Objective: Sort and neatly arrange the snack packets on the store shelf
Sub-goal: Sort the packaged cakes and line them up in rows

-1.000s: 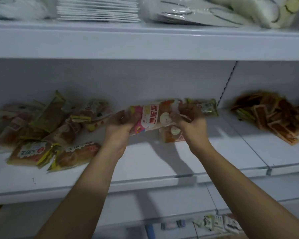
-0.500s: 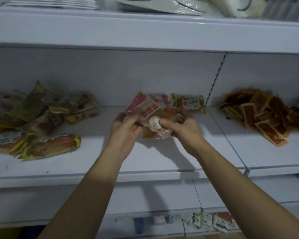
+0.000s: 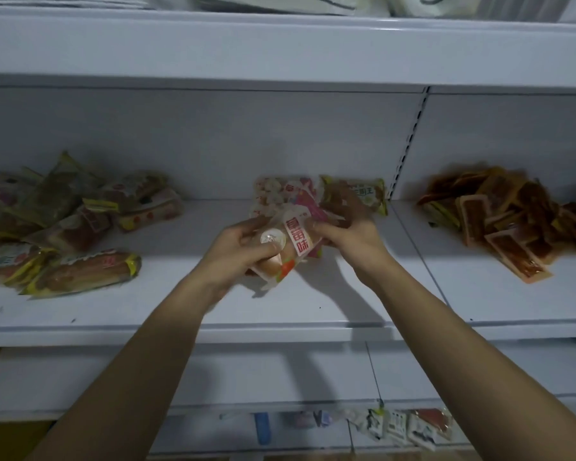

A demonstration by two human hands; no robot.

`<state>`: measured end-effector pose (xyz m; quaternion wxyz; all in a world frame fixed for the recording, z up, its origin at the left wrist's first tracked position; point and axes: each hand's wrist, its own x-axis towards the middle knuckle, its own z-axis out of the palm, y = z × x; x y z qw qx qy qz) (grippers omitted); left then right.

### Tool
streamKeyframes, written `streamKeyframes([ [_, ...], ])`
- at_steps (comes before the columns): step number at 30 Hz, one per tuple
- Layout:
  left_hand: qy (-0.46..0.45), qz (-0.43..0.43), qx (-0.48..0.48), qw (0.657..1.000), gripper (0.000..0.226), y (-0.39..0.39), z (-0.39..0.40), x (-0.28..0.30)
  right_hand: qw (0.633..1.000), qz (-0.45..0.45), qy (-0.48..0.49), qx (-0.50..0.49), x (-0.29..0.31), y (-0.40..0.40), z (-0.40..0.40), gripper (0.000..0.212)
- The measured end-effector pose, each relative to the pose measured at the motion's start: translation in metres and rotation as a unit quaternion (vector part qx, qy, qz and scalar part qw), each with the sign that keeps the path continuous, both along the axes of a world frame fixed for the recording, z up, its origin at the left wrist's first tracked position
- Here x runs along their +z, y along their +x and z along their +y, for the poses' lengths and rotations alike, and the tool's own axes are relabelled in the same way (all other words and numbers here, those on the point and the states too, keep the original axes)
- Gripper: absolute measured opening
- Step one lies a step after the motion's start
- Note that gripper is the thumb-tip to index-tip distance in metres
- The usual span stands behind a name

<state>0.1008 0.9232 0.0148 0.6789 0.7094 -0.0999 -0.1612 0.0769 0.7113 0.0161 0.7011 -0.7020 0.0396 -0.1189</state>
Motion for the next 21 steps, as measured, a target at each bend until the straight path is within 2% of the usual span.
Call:
streamKeyframes([
  [2,0.012,-0.012,0.003,1.0,0.037,0.003,0.005,0.002,1.0,0.009,-0.011,0.024,-0.001,-0.002,-0.005,0.059],
  [6,-0.049,-0.007,0.062,0.997,0.058,0.0,0.009,-0.008,0.999,0.033,-0.012,0.035,-0.017,-0.004,-0.014,0.051],
  [9,-0.108,0.009,0.125,0.986,0.051,-0.008,0.007,-0.031,0.998,0.051,-0.02,0.02,-0.036,-0.006,-0.015,0.044],
  [11,-0.117,-0.001,0.165,0.979,0.053,-0.01,0.005,-0.045,0.997,0.055,-0.045,0.009,-0.046,-0.006,-0.011,0.042],
  [15,-0.077,-0.049,0.216,0.972,0.059,-0.006,-0.002,-0.06,0.995,0.044,-0.083,-0.031,-0.06,-0.003,-0.001,0.044],
  [21,0.004,-0.11,0.231,0.967,0.053,-0.003,-0.005,-0.072,0.986,0.015,-0.151,-0.062,-0.07,-0.008,0.003,0.042],
])
